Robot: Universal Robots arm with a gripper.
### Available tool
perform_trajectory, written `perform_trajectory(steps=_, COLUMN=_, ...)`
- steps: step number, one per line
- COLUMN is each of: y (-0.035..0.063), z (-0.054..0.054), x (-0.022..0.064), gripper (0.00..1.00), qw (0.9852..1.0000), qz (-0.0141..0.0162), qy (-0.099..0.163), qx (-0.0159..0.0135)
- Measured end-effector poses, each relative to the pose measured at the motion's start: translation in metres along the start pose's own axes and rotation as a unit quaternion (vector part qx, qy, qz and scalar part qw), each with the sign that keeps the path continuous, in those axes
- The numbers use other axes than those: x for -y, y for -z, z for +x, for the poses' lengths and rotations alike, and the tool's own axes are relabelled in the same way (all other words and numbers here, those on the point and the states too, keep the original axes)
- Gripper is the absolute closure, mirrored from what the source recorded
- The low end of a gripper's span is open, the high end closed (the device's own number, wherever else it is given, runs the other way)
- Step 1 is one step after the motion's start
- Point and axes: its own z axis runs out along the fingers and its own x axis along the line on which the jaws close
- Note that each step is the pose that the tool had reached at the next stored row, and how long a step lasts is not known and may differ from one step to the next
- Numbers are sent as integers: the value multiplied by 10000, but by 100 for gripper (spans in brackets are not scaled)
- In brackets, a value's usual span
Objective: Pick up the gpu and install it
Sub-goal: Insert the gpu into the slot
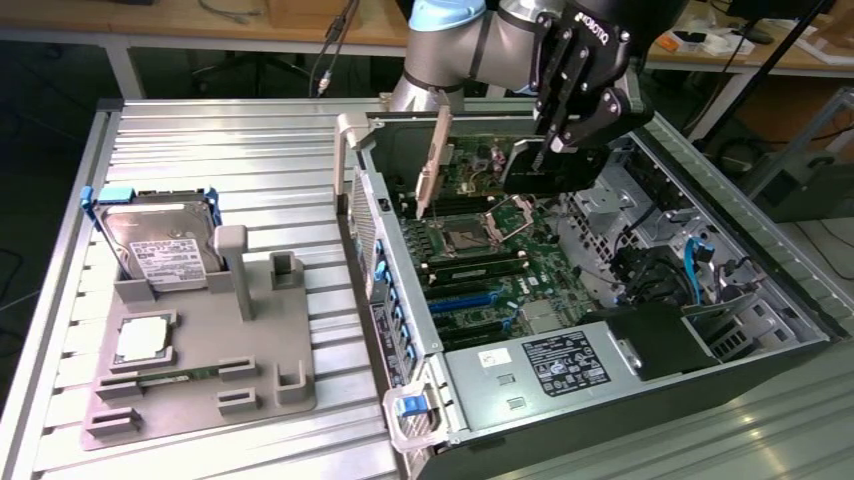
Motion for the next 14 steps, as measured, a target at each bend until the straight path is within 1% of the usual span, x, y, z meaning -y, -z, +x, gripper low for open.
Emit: perform_trajectory(steps=14, y=-37, z=-1, x=25, gripper=73, qw=10000, qz=0, qy=2, qx=0)
